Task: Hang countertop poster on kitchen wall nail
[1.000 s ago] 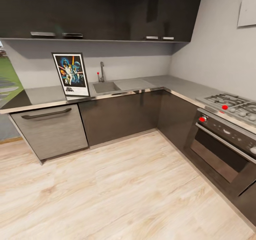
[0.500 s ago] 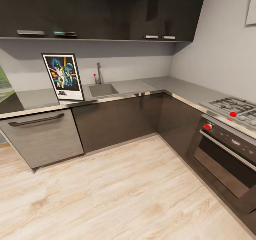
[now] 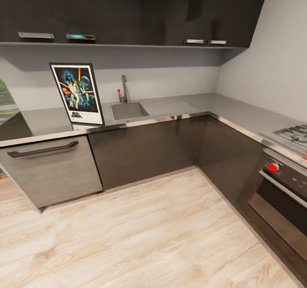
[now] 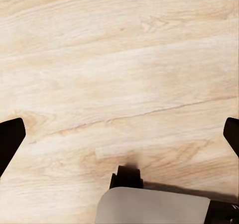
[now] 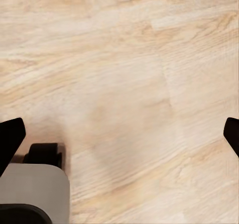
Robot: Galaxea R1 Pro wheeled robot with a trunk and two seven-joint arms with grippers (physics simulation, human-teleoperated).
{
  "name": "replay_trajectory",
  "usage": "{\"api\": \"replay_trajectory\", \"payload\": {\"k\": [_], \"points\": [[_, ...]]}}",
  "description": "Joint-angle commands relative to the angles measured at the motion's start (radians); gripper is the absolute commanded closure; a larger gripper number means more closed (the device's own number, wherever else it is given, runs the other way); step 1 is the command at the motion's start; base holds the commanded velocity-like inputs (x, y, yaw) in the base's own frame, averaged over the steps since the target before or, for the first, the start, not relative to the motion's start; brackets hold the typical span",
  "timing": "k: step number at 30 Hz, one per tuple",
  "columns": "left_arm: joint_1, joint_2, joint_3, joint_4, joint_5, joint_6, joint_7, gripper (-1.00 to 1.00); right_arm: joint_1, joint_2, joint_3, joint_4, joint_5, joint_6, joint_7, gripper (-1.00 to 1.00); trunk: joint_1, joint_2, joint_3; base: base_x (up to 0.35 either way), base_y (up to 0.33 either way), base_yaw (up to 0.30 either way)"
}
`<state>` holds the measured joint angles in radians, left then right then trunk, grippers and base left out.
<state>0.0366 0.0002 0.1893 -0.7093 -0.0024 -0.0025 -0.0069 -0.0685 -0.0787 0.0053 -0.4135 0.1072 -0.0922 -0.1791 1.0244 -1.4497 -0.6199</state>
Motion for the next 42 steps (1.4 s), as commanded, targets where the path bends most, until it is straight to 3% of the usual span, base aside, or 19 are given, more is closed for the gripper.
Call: {"api": "replay_trajectory", "payload": {"k": [1, 10, 12, 17, 18, 20, 21, 24, 26, 28, 31, 34, 38, 40, 41, 42], "points": [[0.000, 0.000, 0.001, -0.002, 0.000, 0.000, -0.001, -1.00, -0.001, 0.000, 0.001, 0.001, 0.011, -0.001, -0.005, -1.00, 0.001, 0.000, -0.002, 0.337, 0.000, 0.195], [0.000, 0.000, 0.002, -0.002, 0.000, -0.001, -0.001, -1.00, -0.001, 0.000, 0.000, 0.001, 0.010, -0.001, -0.005, -1.00, 0.001, 0.000, -0.010, 0.325, -0.014, 0.184], [0.000, -0.002, -0.002, -0.016, 0.001, -0.083, 0.003, -1.00, -0.001, -0.001, -0.002, -0.004, 0.010, -0.002, -0.007, -1.00, 0.001, 0.000, -0.011, 0.045, -0.008, 0.018], [0.000, -0.005, -0.007, -0.095, 0.001, -0.140, 0.003, -1.00, -0.001, -0.008, -0.006, -0.011, 0.009, -0.033, -0.008, -1.00, 0.001, 0.000, -0.011, 0.016, -0.003, 0.007], [0.000, -0.024, -0.010, -0.337, 0.004, -0.089, 0.000, -1.00, 0.001, -0.012, -0.007, -0.013, 0.009, -0.159, -0.011, -1.00, 0.001, 0.000, -0.011, 0.002, 0.000, 0.001], [0.000, -0.047, -0.011, -0.465, 0.004, 0.009, 0.008, -1.00, 0.002, -0.013, -0.007, -0.014, 0.008, -0.194, -0.015, -1.00, 0.001, 0.000, -0.011, 0.002, 0.000, 0.001], [-0.007, -0.082, -0.017, -0.675, 0.005, 0.187, 0.114, -1.00, 0.003, -0.016, -0.009, -0.036, 0.007, -0.272, -0.020, -1.00, 0.001, 0.000, -0.011, 0.000, 0.000, 0.000], [-0.046, -0.096, -0.019, -0.709, 0.005, 0.218, 0.160, -1.00, 0.017, -0.016, -0.010, -0.070, 0.007, -0.323, -0.021, -1.00, 0.001, 0.000, -0.011, 0.000, 0.000, 0.000], [-0.145, -0.111, -0.021, -0.731, 0.005, 0.271, 0.194, -1.00, 0.081, -0.016, -0.011, -0.175, 0.006, -0.370, -0.023, -1.00, 0.001, 0.000, -0.011, 0.000, 0.000, 0.000], [-0.186, -0.117, -0.021, -0.736, 0.005, 0.310, 0.201, -1.00, 0.116, -0.016, -0.012, -0.232, 0.006, -0.378, -0.023, -1.00, 0.001, 0.000, -0.011, 0.000, 0.000, 0.000], [-0.298, -0.125, -0.022, -0.739, 0.005, 0.415, 0.211, -1.00, 0.183, -0.016, -0.047, -0.345, 0.005, -0.388, -0.025, -1.00, 0.001, 0.000, -0.011, 0.000, 0.000, 0.000], [-0.367, -0.127, -0.022, -0.738, 0.005, 0.452, 0.213, -1.00, 0.205, -0.015, -0.073, -0.382, 0.004, -0.390, -0.026, -1.00, 0.001, 0.000, -0.011, 0.000, 0.000, 0.000], [-0.515, -0.156, -0.031, -0.730, 0.001, 0.509, 0.217, -1.00, 0.224, -0.014, -0.093, -0.411, 0.005, -0.392, -0.026, -1.00, 0.001, 0.000, -0.011, 0.000, 0.000, 0.000], [-0.642, -0.173, -0.042, -0.675, -0.001, 0.582, 0.235, -1.00, 0.229, -0.013, -0.098, -0.416, 0.007, -0.391, -0.027, -1.00, 0.001, 0.000, -0.011, 0.000, 0.000, 0.000], [-0.668, -0.175, -0.047, -0.656, -0.001, 0.591, 0.245, -1.00, 0.229, -0.013, -0.099, -0.416, 0.007, -0.391, -0.027, -1.00, 0.001, 0.000, -0.011, 0.000, 0.000, 0.000], [-0.740, -0.175, -0.059, -0.596, -0.001, 0.607, 0.290, -1.00, 0.230, -0.013, -0.099, -0.416, 0.008, -0.391, -0.028, -1.00, 0.001, 0.000, -0.011, 0.000, 0.000, 0.000]]}}
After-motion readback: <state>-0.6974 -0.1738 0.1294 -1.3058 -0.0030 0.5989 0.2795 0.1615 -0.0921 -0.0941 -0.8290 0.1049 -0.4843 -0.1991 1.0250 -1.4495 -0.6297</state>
